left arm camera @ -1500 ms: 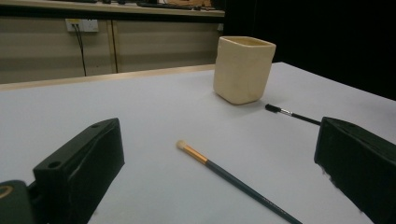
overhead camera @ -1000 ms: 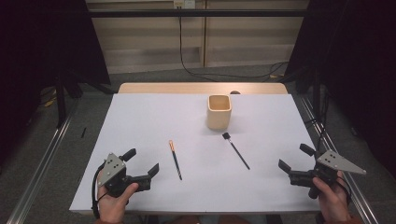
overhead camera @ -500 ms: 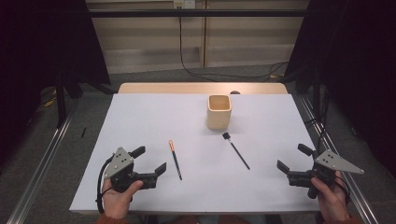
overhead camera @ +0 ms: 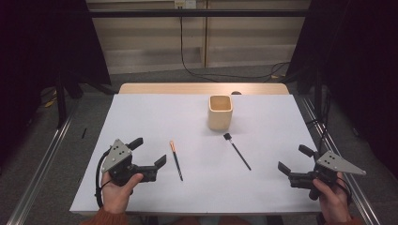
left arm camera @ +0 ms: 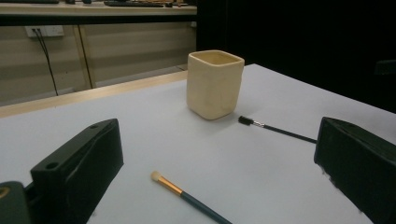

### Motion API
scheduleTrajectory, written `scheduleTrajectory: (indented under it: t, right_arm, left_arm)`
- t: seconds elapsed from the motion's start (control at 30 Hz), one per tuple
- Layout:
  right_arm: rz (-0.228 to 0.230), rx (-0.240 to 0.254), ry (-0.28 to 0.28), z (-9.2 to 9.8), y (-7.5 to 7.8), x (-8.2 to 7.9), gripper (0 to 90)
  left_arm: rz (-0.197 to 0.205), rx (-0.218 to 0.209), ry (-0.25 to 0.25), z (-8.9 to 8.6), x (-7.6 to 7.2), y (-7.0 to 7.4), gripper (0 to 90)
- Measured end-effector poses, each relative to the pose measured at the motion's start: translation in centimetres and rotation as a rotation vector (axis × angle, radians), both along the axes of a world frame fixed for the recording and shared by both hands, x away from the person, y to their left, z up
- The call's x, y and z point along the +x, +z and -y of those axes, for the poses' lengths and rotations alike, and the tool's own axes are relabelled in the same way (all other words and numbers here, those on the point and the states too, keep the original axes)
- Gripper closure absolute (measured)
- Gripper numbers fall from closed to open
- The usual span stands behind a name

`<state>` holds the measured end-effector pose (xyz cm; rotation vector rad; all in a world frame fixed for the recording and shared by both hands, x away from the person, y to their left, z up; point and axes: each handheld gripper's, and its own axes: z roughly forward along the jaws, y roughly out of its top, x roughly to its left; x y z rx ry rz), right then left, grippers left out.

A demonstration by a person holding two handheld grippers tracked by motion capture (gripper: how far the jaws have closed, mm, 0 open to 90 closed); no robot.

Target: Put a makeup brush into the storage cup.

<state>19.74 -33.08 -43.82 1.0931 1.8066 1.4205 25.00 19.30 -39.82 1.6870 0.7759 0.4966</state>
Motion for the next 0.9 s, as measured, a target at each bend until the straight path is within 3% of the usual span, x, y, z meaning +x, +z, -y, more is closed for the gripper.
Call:
scheduleTrajectory:
  t: [0.23,0.43,0.63,0.9]
  right_arm:
    - [0.006,-0.002,0.006,0.0,0.1,-0.1,0.0]
    - [0.001,-0.006,0.017,-0.1,0.0,-0.1,0.0]
    - [0.002,0.005,0.012,0.1,0.0,-0.1,0.0]
    - [-0.002,0.013,0.009,0.1,0.1,-0.2,0.0]
  left_arm:
    - [-0.025,-0.005,0.006,1.0,0.9,0.8,1.0]
    - [-0.021,0.014,-0.023,1.6,1.2,1.3,1.3]
    - [-0.028,-0.012,-0.024,1.8,2.7,1.7,1.5]
    - [-0.02,-0.017,-0.07,2.6,4.0,2.6,4.1]
